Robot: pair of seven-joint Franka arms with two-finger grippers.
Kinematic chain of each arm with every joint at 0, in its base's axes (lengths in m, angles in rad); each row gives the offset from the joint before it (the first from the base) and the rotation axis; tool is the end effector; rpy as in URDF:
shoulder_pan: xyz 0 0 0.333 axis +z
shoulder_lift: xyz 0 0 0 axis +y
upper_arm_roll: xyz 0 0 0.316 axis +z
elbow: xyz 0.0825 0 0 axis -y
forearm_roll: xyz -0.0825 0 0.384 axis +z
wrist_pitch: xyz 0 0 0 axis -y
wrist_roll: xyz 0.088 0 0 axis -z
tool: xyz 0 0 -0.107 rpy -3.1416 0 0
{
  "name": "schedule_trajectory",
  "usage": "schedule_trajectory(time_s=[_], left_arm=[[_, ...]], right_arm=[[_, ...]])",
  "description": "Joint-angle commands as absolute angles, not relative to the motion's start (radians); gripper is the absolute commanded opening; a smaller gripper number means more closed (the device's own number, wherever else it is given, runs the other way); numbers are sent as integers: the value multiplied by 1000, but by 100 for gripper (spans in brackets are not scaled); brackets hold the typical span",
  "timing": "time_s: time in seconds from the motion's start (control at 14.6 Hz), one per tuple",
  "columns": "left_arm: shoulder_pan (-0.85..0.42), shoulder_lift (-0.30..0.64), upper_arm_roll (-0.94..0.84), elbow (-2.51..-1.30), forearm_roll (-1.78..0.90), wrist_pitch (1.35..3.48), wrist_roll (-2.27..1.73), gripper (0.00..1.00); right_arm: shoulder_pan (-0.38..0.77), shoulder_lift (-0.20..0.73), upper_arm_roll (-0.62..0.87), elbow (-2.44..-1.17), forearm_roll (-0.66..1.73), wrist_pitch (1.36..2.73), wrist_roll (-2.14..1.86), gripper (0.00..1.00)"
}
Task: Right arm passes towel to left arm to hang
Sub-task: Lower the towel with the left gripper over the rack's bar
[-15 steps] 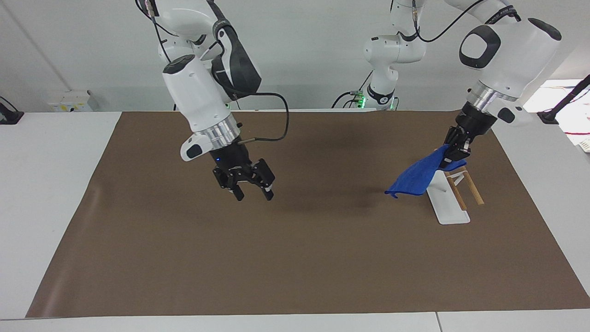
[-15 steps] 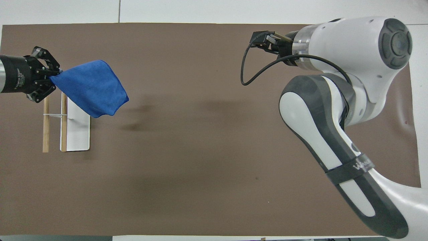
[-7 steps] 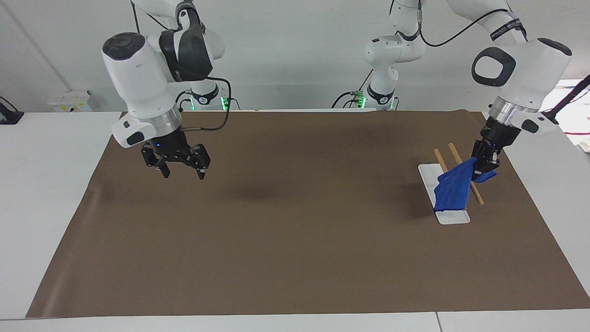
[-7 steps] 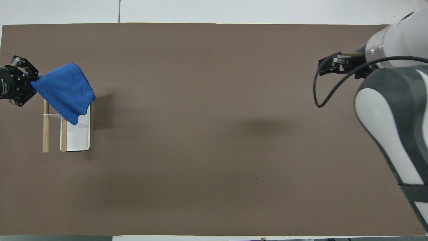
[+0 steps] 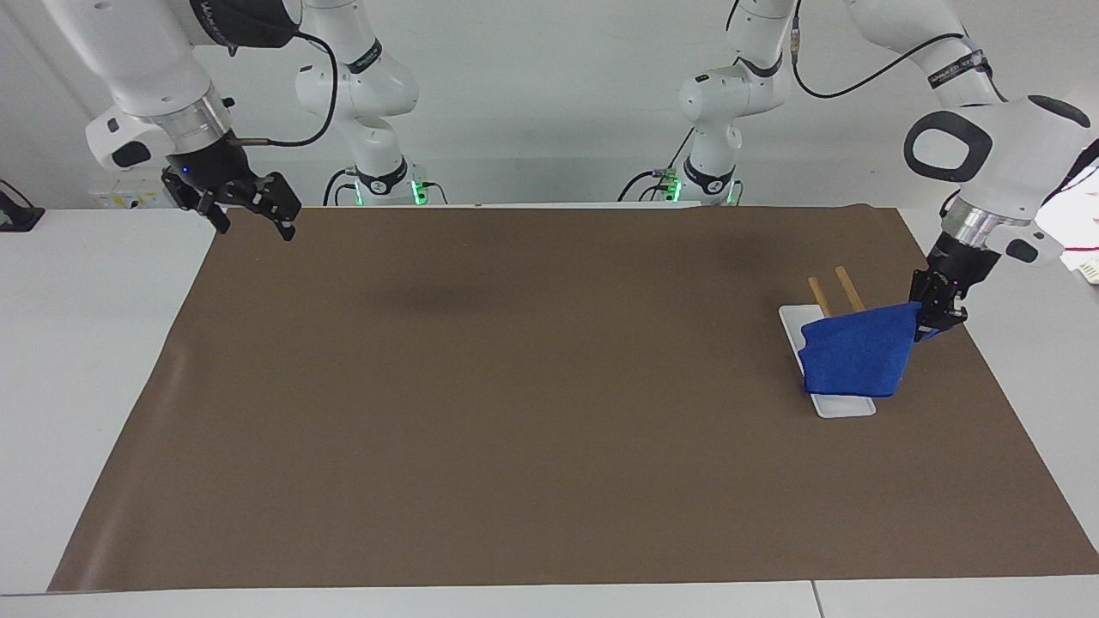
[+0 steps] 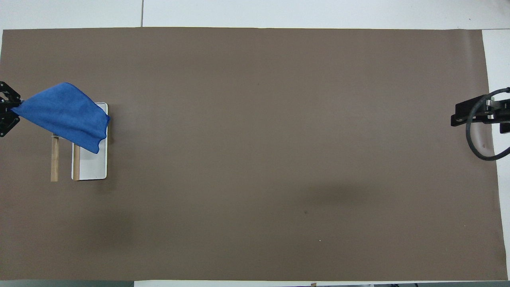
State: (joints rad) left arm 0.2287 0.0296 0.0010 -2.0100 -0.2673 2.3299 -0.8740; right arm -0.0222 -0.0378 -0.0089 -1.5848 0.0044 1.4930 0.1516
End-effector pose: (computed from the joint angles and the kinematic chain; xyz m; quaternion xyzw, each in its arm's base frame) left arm 0.5725 0.1292 0.4697 0.7948 0.5795 0.1015 0.1487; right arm 0.5343 -0.0162 0.6319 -0.9955 0.0911 0.0271 0.0007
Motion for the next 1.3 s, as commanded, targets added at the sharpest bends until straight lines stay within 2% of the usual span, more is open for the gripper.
schedule_trajectory(time_s=[0.0, 0.14, 0.75, 1.23], left_arm=[[261, 17, -8, -2083, -259, 2417, -829, 0], [294, 18, -9, -2106, -259, 2441, -805, 0], [330, 18, -8, -2145, -261, 2500, -814, 0], [302, 2, -9, -2192, -259, 2485, -850, 0]], right_arm=[[-37, -28, 6, -1588, -11, 1518, 155, 100], [-38, -47, 6, -1635, -2, 1554, 156, 100], [-25, -49, 9, -1635, -2, 1543, 212, 100], [-21, -51, 20, -1635, -2, 1542, 210, 100]])
